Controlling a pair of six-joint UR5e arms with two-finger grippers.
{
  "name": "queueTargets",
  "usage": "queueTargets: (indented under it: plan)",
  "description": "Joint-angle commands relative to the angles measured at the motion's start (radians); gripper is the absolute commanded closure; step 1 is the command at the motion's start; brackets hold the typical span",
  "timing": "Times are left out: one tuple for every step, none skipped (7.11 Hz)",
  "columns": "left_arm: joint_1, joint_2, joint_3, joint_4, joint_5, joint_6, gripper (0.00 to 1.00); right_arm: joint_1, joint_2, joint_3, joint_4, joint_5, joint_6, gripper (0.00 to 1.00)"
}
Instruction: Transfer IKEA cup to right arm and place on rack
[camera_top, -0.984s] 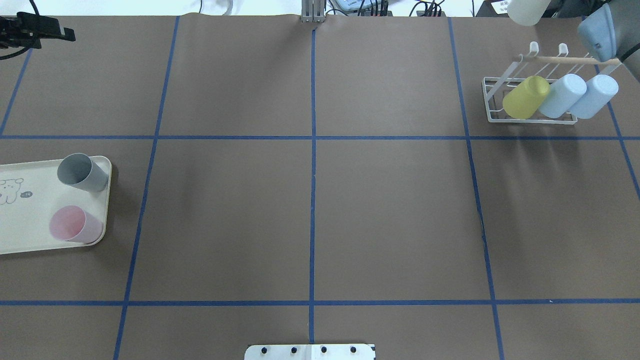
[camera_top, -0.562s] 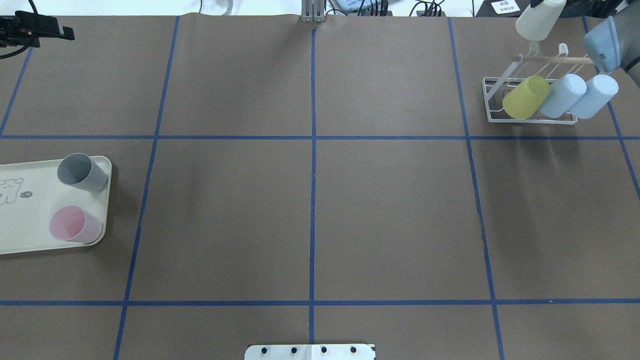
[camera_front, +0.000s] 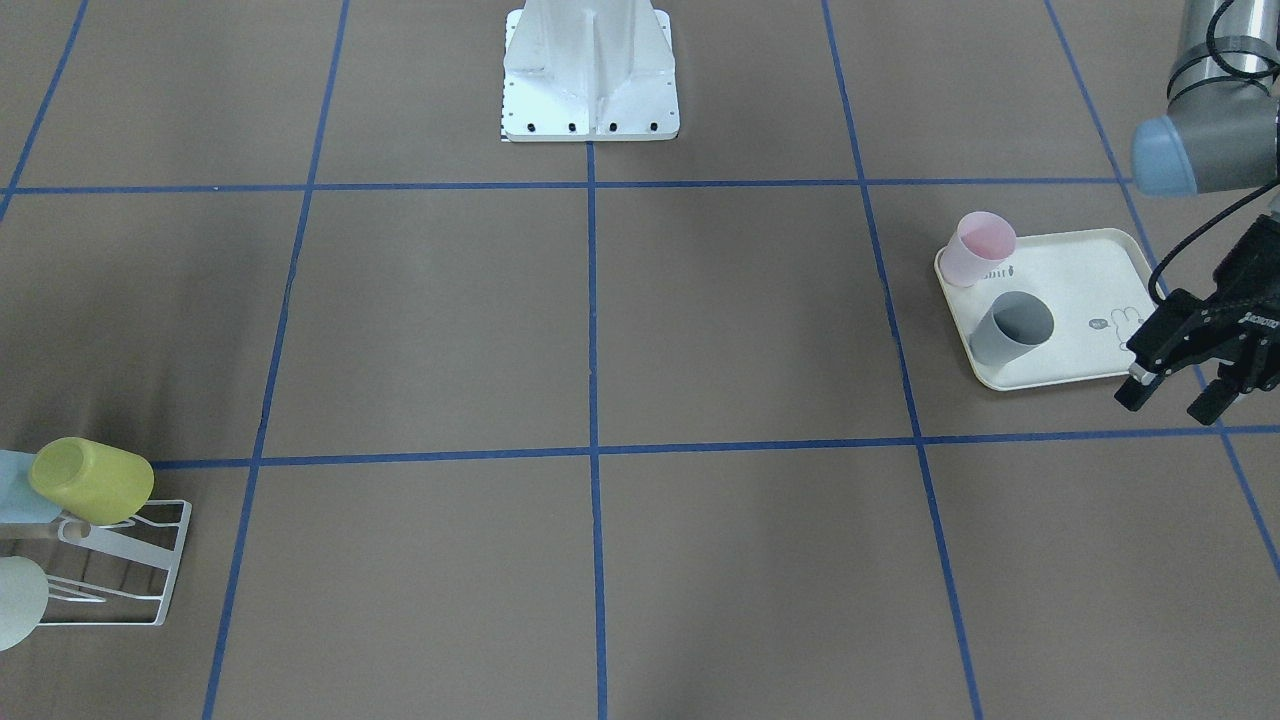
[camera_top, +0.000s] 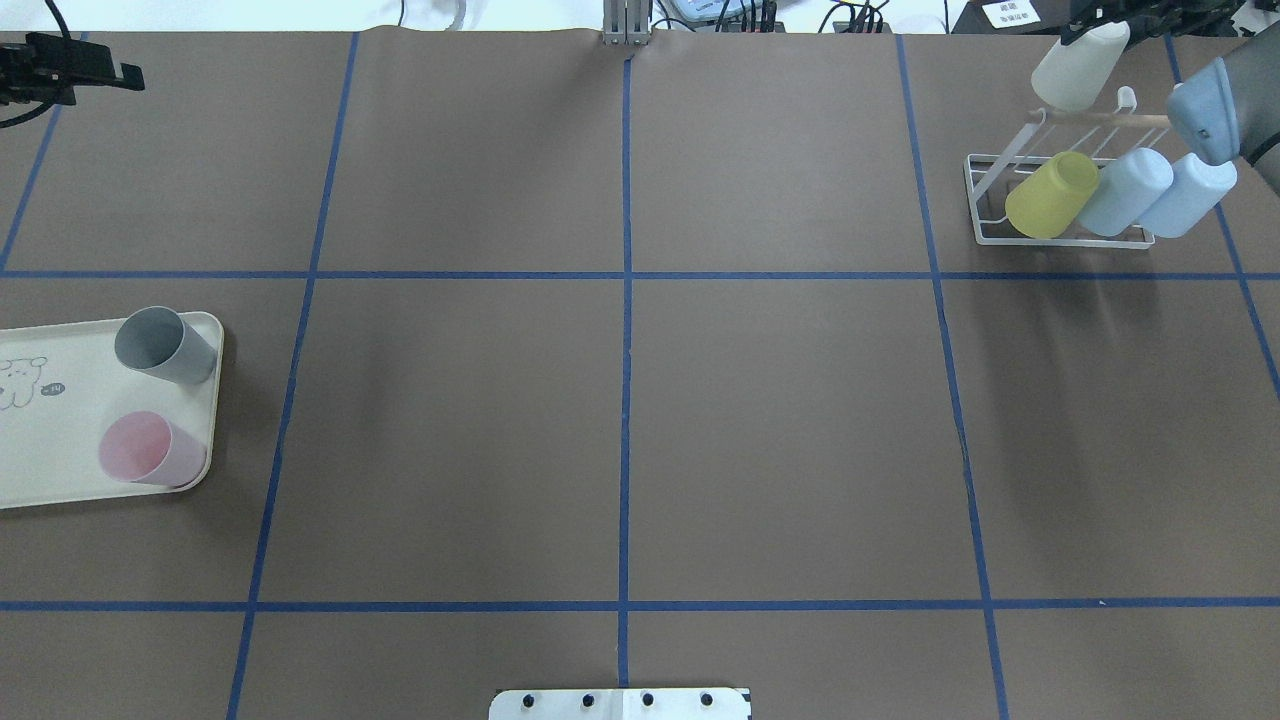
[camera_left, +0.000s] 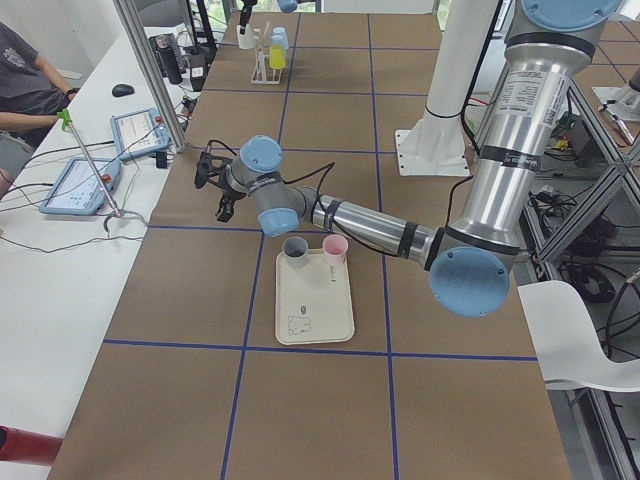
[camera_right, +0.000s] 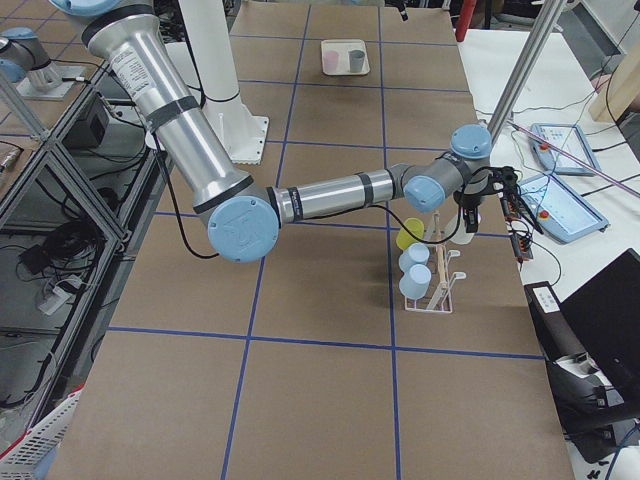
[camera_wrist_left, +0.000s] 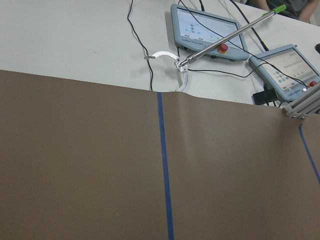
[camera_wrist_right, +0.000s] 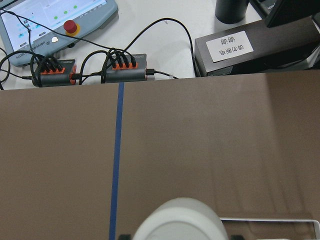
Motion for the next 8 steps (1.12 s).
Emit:
queueTargets:
  plan:
    - [-0.001, 0.002, 0.000, 0.001, -0.002, -0.002, 0.01, -0.009, -0.016, 0.003, 0.001, 0.006, 0.000, 0.62]
    - [0.002, 0.021, 0.000, 0.001, -0.002, -0.002, 0.01, -0.020, -0.020, 0.001, 0.001, 0.004, -0.002, 0.46]
    - [0.004, 0.033, 0.000, 0.017, -0.009, -0.001, 0.01, -0.026, -0.018, 0.001, 0.002, 0.004, -0.002, 0.31]
    - [0.005, 0.033, -0.005, 0.065, -0.012, 0.005, 0.01, -0.027, -0.020, 0.001, 0.002, 0.002, -0.002, 0.05]
    - [0.021, 0.035, -0.006, 0.080, -0.014, 0.007, 0.01, -0.027, -0.020, 0.004, 0.002, 0.004, 0.000, 0.02]
    - [0.043, 0.035, -0.006, 0.114, -0.014, 0.034, 0.01, -0.027, -0.020, 0.004, 0.002, 0.004, 0.000, 0.02]
    - [0.045, 0.042, -0.008, 0.173, -0.015, 0.092, 0.01, -0.027, -0.018, 0.013, 0.002, 0.006, 0.005, 0.01]
    - [0.048, 0.068, -0.008, 0.194, -0.015, 0.122, 0.01, -0.026, -0.018, 0.027, 0.001, 0.006, 0.009, 0.01]
